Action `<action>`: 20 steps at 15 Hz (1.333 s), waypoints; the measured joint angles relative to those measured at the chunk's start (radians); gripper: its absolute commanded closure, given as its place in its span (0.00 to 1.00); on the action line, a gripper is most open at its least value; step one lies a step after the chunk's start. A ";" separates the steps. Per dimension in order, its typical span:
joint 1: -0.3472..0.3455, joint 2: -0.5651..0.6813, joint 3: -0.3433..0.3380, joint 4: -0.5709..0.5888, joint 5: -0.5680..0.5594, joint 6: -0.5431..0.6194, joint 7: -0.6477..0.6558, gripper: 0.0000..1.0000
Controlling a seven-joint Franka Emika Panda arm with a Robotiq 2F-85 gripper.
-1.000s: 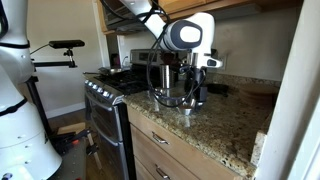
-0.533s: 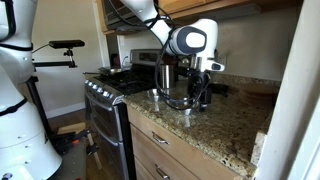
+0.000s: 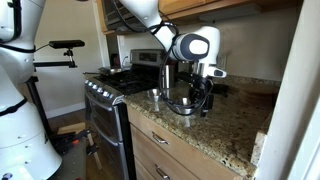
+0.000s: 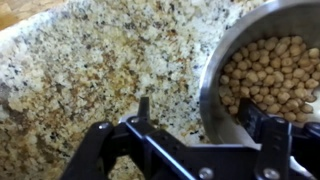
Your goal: Pour some contents from the silver bowl on the right to the one on the left.
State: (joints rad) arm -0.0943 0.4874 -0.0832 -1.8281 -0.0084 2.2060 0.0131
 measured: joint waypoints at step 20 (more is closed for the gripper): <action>0.009 -0.018 0.001 0.057 -0.005 -0.104 -0.009 0.92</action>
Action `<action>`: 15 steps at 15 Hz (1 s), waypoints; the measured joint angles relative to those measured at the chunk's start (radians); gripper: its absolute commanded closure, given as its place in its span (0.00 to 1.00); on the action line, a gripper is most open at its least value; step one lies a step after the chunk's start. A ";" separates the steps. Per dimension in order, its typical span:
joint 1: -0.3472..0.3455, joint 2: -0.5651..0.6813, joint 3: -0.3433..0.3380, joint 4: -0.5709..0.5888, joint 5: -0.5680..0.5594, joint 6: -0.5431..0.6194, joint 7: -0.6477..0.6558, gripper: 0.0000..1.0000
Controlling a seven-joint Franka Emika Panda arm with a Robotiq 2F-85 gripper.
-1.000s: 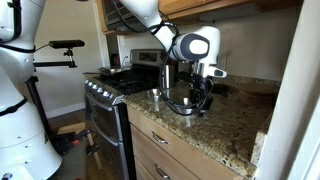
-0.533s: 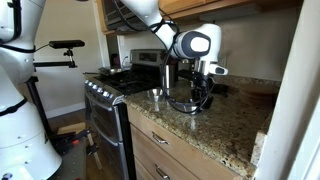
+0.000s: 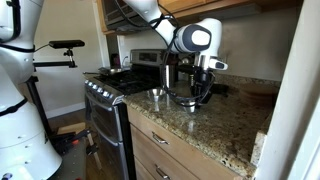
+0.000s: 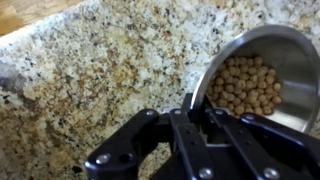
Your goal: Pour some contents from the silver bowl on the right to the one on the left.
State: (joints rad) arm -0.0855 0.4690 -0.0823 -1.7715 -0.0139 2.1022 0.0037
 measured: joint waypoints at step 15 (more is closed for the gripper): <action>0.057 -0.060 0.023 -0.001 -0.054 -0.133 0.000 0.92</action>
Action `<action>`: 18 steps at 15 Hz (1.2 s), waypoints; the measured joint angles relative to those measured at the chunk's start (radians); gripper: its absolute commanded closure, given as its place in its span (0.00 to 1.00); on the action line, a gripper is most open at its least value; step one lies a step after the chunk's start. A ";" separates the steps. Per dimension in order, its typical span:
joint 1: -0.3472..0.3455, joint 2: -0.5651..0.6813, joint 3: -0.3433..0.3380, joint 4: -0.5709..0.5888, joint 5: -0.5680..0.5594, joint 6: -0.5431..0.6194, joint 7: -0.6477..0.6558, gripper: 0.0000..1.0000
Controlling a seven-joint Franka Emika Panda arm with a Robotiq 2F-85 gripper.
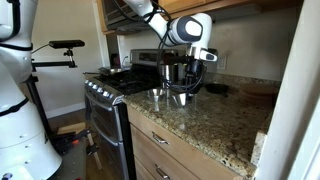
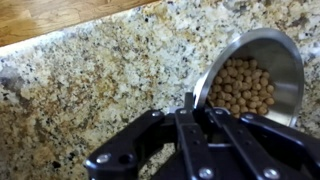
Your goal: Pour some contents from the silver bowl on the right to the one on the left.
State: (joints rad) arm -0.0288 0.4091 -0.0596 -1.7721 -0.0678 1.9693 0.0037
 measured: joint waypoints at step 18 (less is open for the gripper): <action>0.028 -0.086 0.060 -0.022 -0.026 -0.053 -0.085 0.93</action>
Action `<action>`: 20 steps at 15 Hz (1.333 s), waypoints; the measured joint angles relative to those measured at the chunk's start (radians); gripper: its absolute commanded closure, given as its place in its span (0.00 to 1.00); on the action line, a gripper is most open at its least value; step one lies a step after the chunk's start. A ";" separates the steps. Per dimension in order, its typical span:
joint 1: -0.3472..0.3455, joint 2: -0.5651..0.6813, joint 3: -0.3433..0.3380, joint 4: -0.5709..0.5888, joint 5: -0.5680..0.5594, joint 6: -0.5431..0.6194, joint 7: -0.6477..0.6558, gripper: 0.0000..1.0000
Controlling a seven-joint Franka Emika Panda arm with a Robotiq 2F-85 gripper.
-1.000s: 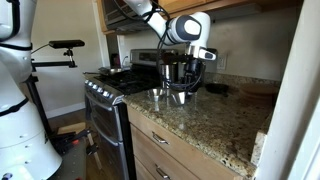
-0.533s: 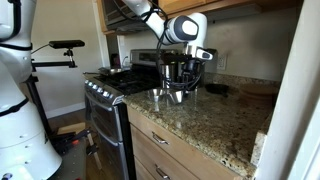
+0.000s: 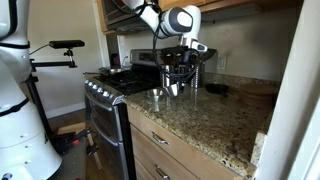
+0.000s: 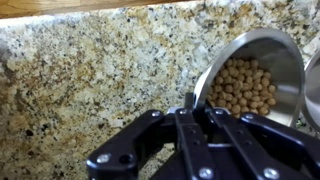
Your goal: Pour some contents from the silver bowl on the right to the one on the left.
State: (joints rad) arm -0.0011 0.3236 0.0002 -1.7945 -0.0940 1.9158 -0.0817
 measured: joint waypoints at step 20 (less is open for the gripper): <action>0.080 -0.058 0.044 -0.012 -0.122 -0.103 0.001 0.93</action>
State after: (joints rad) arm 0.0786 0.2659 0.0441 -1.8069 -0.2158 1.8133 -0.0809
